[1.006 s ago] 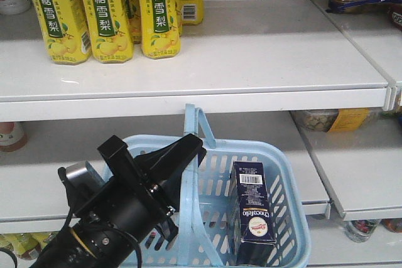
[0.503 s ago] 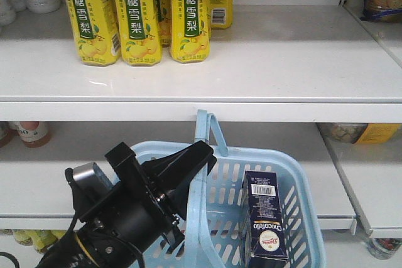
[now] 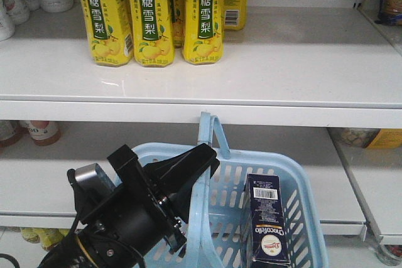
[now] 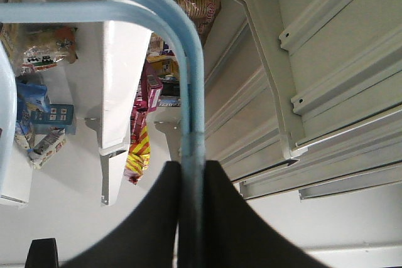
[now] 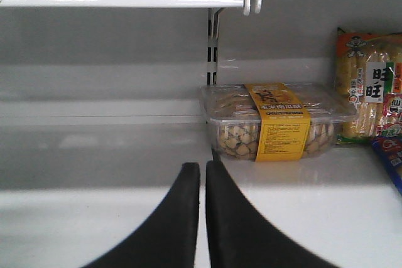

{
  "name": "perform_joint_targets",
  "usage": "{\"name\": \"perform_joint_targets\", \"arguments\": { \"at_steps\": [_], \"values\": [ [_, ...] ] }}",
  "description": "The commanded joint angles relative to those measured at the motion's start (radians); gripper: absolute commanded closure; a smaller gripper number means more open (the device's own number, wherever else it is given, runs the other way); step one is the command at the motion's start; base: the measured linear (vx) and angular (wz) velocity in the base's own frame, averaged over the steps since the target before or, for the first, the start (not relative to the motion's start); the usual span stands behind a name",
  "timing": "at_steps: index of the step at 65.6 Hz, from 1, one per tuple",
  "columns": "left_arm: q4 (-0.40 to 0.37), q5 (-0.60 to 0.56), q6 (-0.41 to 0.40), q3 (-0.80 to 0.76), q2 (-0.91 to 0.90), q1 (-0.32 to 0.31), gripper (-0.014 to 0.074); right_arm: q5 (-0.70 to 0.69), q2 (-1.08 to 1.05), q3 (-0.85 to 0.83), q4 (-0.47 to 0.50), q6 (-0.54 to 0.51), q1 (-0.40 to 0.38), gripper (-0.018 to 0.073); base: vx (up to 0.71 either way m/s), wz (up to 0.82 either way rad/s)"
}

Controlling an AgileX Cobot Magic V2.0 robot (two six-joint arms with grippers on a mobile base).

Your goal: Left arm holds basket, right arm returns cookies

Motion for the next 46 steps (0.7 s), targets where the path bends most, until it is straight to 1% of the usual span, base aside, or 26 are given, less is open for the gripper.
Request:
{"name": "perform_joint_targets", "arguments": {
  "at_steps": [1,46],
  "values": [
    [-0.049,-0.286,0.006,-0.029,-0.037,0.009,0.0599,-0.070,-0.013,0.018,-0.003,-0.006,-0.001,0.0568,0.00,0.00],
    [-0.049,-0.286,0.006,-0.029,-0.037,0.009,0.0599,-0.070,-0.013,0.018,-0.003,-0.006,-0.001,0.0568,0.00,0.00]
  ]
}}
